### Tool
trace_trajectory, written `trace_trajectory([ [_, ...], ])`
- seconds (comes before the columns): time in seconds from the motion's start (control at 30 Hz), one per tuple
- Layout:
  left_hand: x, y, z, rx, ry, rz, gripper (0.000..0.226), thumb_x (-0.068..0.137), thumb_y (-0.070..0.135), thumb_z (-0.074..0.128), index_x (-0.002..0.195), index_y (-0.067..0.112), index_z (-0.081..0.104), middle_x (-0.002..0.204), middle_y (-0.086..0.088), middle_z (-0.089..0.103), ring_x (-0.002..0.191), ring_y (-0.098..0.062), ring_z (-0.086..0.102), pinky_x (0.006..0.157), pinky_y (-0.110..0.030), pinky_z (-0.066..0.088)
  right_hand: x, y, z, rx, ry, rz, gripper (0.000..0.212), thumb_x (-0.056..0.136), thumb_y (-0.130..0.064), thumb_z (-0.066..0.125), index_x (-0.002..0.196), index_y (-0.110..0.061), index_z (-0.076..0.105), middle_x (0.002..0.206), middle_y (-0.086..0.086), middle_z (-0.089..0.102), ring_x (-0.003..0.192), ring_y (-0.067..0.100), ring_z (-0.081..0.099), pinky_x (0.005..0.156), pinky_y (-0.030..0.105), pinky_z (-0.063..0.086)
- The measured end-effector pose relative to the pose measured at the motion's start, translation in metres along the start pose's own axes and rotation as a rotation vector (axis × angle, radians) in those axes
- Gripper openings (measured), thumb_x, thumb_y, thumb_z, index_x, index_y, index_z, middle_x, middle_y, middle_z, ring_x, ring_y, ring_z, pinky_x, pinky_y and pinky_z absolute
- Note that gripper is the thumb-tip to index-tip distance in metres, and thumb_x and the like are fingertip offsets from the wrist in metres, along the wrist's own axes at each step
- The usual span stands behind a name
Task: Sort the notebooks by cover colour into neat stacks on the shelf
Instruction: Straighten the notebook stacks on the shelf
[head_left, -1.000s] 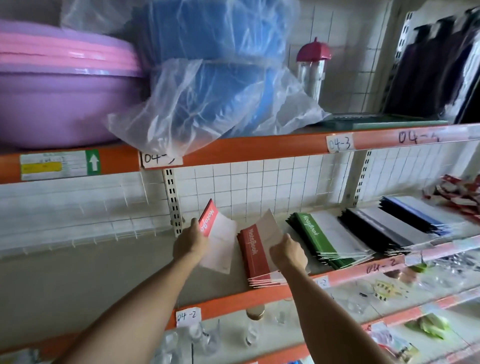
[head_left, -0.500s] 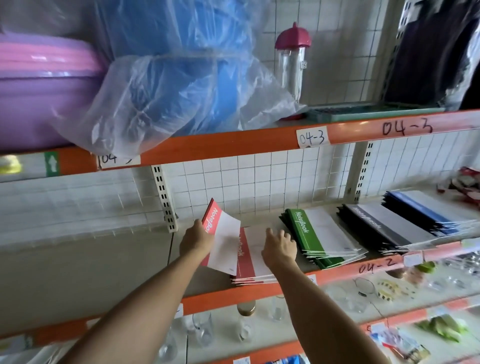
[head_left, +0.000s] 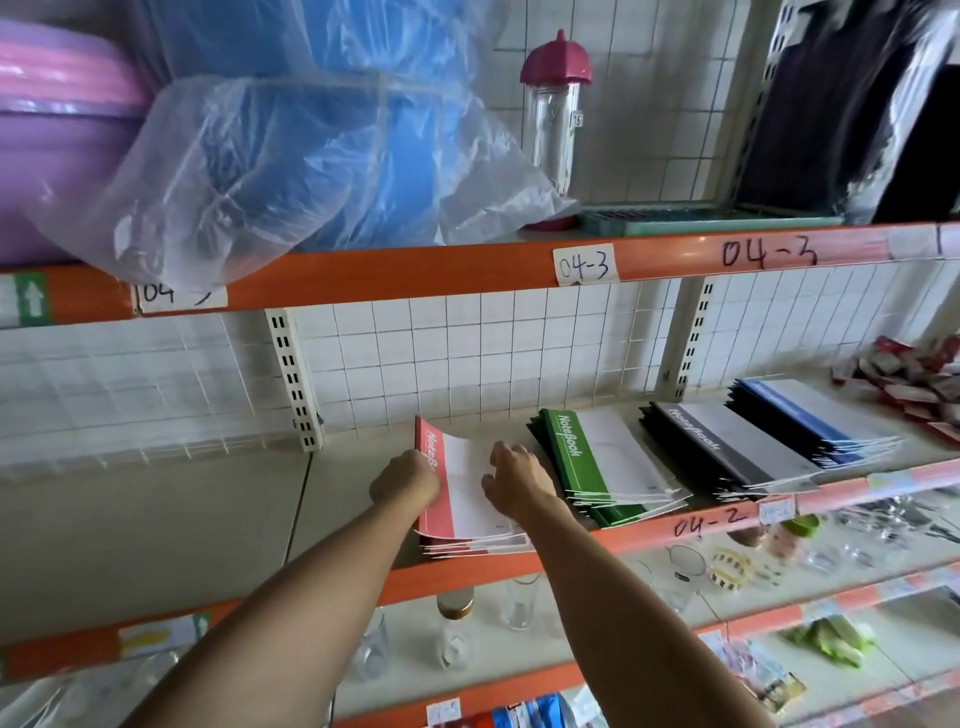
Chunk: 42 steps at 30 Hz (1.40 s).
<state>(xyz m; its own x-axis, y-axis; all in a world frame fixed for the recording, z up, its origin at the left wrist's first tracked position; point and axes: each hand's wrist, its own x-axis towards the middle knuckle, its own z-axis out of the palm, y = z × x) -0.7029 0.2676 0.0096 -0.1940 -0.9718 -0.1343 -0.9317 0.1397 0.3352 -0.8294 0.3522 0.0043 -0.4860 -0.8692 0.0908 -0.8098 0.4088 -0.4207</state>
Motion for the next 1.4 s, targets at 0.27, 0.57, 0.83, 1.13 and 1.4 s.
trace_trajectory([
  [0.27,-0.002,-0.009,0.028,0.242,-0.047,0.102,0.058,0.097,0.048,0.053,0.141,0.012,0.044,0.143,-0.011,0.051,0.114,-0.031,0.062,0.093,-0.042,0.053,-0.012,0.011,0.002,-0.077,-0.035,-0.029,0.044,0.091,-0.037,0.058,0.128,-0.013,0.051,0.132,0.011,0.051,0.121,0.030,0.048,0.098,0.038,0.044],
  [0.57,0.022,-0.078,-0.011,0.240,0.035,0.340,0.051,0.096,0.044,0.052,0.138,0.017,0.040,0.136,-0.010,0.051,0.125,-0.031,0.049,0.097,-0.041,0.044,-0.013,-0.054,0.024,-0.043,-0.056,-0.101,0.064,0.089,-0.041,0.061,0.143,-0.015,0.040,0.146,0.008,0.043,0.133,0.029,0.040,0.112,0.040,0.033],
  [0.83,0.036,-0.245,-0.075,0.307,0.092,0.254,0.058,0.095,0.050,0.049,0.144,0.020,0.039,0.138,-0.008,0.054,0.127,-0.030,0.048,0.101,-0.041,0.042,-0.026,-0.192,0.103,-0.030,-0.184,-0.259,0.065,0.089,-0.045,0.058,0.144,-0.016,0.039,0.150,0.008,0.041,0.138,0.028,0.037,0.113,0.041,0.032],
  [1.13,0.026,-0.473,-0.153,0.294,0.135,-0.033,0.043,0.090,0.051,0.053,0.117,0.018,0.055,0.122,-0.011,0.063,0.117,-0.032,0.055,0.095,-0.039,0.047,-0.066,-0.389,0.200,-0.058,-0.349,-0.471,0.065,0.089,-0.044,0.060,0.144,-0.014,0.041,0.148,0.009,0.042,0.137,0.029,0.037,0.112,0.039,0.031],
  [1.4,0.024,-0.626,-0.174,0.269,0.074,-0.242,0.070,0.092,0.066,0.014,0.131,0.020,0.049,0.130,-0.011,0.055,0.121,-0.034,0.052,0.101,-0.045,0.041,-0.109,-0.515,0.267,-0.059,-0.393,-0.579,0.061,0.091,-0.039,0.058,0.144,-0.015,0.041,0.149,0.007,0.041,0.136,0.028,0.039,0.111,0.038,0.030],
])
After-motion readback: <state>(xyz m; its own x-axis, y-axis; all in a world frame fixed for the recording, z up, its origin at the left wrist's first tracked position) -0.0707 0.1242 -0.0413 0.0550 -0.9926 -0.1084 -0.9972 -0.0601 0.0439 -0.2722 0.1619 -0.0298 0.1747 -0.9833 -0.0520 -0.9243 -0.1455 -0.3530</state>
